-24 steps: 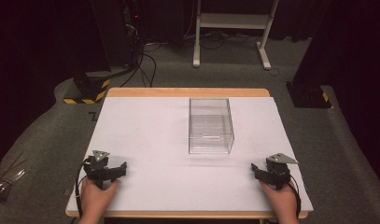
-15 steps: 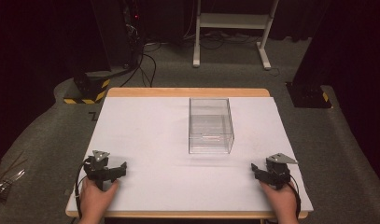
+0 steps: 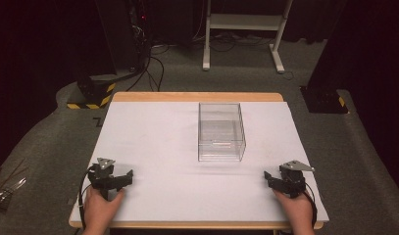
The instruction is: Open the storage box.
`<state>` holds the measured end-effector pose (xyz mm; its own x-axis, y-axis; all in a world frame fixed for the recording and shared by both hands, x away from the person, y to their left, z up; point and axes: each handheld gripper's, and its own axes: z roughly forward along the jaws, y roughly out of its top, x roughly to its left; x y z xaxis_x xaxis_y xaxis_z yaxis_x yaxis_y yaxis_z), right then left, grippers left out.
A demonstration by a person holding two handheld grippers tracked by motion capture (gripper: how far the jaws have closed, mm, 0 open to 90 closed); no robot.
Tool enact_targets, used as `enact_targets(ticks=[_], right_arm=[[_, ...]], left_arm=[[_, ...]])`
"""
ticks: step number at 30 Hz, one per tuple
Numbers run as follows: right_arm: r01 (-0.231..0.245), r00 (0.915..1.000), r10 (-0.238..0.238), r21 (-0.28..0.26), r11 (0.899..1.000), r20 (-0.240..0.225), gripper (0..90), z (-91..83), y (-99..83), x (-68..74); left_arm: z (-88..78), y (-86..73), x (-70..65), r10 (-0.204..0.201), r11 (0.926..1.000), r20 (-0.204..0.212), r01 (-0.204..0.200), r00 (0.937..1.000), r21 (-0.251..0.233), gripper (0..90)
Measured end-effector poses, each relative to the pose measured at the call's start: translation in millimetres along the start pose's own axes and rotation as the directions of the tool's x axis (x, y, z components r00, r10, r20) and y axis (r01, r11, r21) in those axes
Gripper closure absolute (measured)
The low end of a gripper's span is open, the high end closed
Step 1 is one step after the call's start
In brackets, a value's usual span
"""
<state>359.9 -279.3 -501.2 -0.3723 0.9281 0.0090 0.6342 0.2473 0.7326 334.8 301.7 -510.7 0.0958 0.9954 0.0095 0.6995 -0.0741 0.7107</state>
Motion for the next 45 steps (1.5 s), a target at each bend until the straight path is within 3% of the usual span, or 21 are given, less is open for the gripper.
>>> enact_targets(ticks=[3,9,11,15,20,30,41,45], right_arm=[[0.031,0.9989,-0.032,0.011,0.999,0.034,32.5,0.7,0.6,4.2],[0.023,0.9990,-0.023,0.013,1.000,0.039,33.9,0.2,0.9,5.3],[0.058,0.9976,-0.057,-0.009,0.998,0.039,34.2,-3.2,0.2,8.5],[0.064,0.9979,-0.063,-0.066,0.996,0.014,34.1,-12.5,2.5,14.2],[0.090,0.9959,-0.090,-0.098,0.991,0.004,34.5,-16.3,3.8,20.7],[0.098,0.9943,-0.103,-0.143,0.985,-0.028,35.8,-24.2,9.1,31.5],[0.137,0.9850,-0.153,-0.181,0.974,-0.080,36.4,-25.6,16.8,49.4],[0.126,0.9829,-0.147,-0.178,0.976,-0.110,36.3,-23.6,20.1,53.6]], left_arm=[[0.0,0.0,0.0,0.000,1.0000,0.000,0.000,1.0000,0.000,0.4],[0.0,0.1,0.1,0.000,1.0000,0.001,0.000,1.0000,0.001,0.4],[0.0,0.1,0.1,0.000,1.0000,0.001,0.000,1.0000,0.001,0.4],[0.0,0.0,0.1,-0.001,1.0000,0.000,0.001,1.0000,0.000,0.4],[0.0,0.0,0.1,-0.001,1.0000,0.001,0.001,1.0000,0.000,0.4],[0.0,0.0,0.1,0.000,1.0000,0.000,0.000,1.0000,0.000,0.4],[0.0,0.1,0.2,-0.001,1.0000,0.002,0.001,1.0000,0.002,0.4],[0.0,0.2,0.2,-0.001,1.0000,0.002,0.001,1.0000,0.002,0.4]])
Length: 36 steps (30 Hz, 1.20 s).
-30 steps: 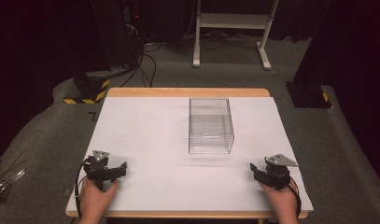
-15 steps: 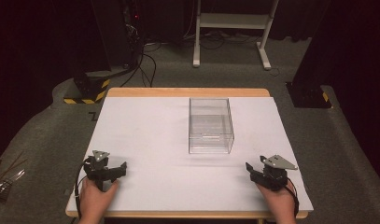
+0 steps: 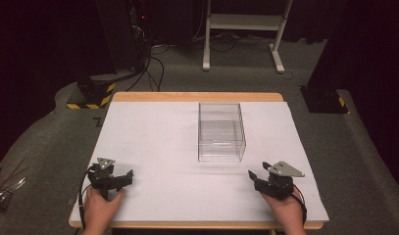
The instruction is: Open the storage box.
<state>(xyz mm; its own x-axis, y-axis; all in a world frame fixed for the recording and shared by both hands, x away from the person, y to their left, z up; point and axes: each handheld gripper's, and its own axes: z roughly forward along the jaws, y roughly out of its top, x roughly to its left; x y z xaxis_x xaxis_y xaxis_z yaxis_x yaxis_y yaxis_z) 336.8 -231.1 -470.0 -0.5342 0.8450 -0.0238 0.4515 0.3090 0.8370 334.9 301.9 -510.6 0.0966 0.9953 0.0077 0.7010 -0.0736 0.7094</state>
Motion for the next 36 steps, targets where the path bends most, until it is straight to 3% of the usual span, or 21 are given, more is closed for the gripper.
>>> enact_targets(ticks=[5,8,20,24,36], right_arm=[[-0.015,0.9997,0.015,-0.009,1.000,-0.018,37.2,1.8,5.8,1.7],[0.004,0.9999,-0.004,-0.015,1.000,-0.015,38.1,4.0,13.8,8.8],[-0.005,0.9990,0.003,-0.034,0.999,-0.046,40.5,20.0,27.6,27.1],[-0.023,0.9973,0.020,-0.042,0.999,-0.071,40.4,23.7,30.8,28.3],[-0.019,0.9936,0.010,-0.077,0.997,-0.112,38.4,30.5,37.2,29.0]], left_arm=[[0.0,0.0,0.0,0.000,1.0000,0.000,0.000,1.0000,0.000,0.4],[0.0,0.0,0.1,0.000,1.0000,0.001,0.000,1.0000,0.000,0.4],[0.1,0.1,0.1,-0.001,1.0000,0.001,0.001,1.0000,0.001,0.3],[0.0,0.1,0.1,-0.001,1.0000,0.001,0.001,1.0000,0.001,0.4],[0.0,0.1,0.1,0.000,1.0000,0.001,0.000,1.0000,0.001,0.3]])
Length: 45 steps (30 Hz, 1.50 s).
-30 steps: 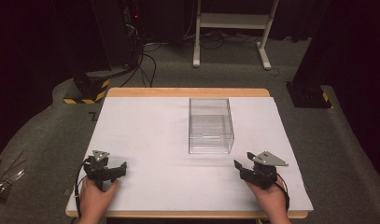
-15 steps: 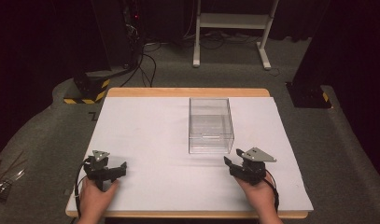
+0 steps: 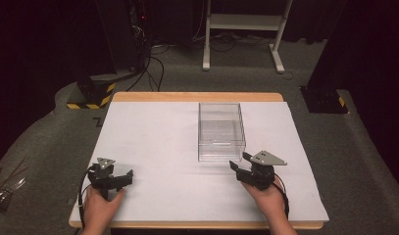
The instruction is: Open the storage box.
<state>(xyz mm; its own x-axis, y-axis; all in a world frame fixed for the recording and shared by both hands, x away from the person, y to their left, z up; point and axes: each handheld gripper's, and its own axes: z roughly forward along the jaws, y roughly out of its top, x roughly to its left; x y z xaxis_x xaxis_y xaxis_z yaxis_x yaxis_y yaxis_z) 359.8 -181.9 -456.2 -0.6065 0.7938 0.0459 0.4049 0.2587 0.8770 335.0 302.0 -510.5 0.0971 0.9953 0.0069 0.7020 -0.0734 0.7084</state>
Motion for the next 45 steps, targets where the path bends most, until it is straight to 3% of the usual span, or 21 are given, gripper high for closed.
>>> enact_targets(ticks=[11,23,30,45], right_arm=[[0.014,0.9985,-0.014,0.004,1.000,-0.053,46.2,12.2,5.4,-2.3],[0.001,0.9984,-0.001,-0.011,1.000,-0.056,54.9,24.5,11.7,-6.3],[-0.046,0.9912,0.043,-0.021,0.999,-0.125,56.9,29.9,12.6,-14.5],[-0.089,0.9788,0.078,-0.053,0.995,-0.189,68.3,38.5,14.0,-22.1]], left_arm=[[0.0,0.0,0.1,0.000,1.0000,0.001,0.000,1.0000,0.000,0.3],[0.0,0.0,0.1,-0.001,1.0000,0.000,0.001,1.0000,-0.001,0.4],[0.0,-0.1,0.1,0.000,1.0000,0.000,0.000,1.0000,-0.001,0.4],[-0.1,0.0,0.1,0.000,1.0000,0.001,0.000,1.0000,0.000,0.4]])
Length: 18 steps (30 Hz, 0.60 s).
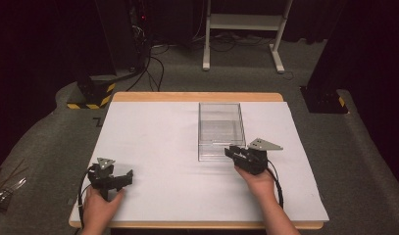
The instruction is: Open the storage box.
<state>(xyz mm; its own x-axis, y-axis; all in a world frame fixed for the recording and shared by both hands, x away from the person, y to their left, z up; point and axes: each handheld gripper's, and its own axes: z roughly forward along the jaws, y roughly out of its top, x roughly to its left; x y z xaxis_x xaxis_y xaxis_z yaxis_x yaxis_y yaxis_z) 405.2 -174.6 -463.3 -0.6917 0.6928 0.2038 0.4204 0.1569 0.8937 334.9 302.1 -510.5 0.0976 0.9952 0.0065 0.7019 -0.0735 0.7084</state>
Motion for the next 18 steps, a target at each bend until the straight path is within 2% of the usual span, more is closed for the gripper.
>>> enact_targets(ticks=[13,18], right_arm=[[-0.027,0.9985,0.027,-0.015,1.000,-0.047,71.4,4.7,-1.0,-8.2],[-0.036,0.9966,0.035,-0.020,0.999,-0.075,76.0,6.5,-2.2,-12.9]], left_arm=[[0.1,-0.2,-0.1,0.000,1.0000,-0.001,0.000,1.0000,-0.002,0.4],[0.0,-0.2,-0.1,0.000,1.0000,-0.001,0.000,1.0000,-0.002,0.4]])
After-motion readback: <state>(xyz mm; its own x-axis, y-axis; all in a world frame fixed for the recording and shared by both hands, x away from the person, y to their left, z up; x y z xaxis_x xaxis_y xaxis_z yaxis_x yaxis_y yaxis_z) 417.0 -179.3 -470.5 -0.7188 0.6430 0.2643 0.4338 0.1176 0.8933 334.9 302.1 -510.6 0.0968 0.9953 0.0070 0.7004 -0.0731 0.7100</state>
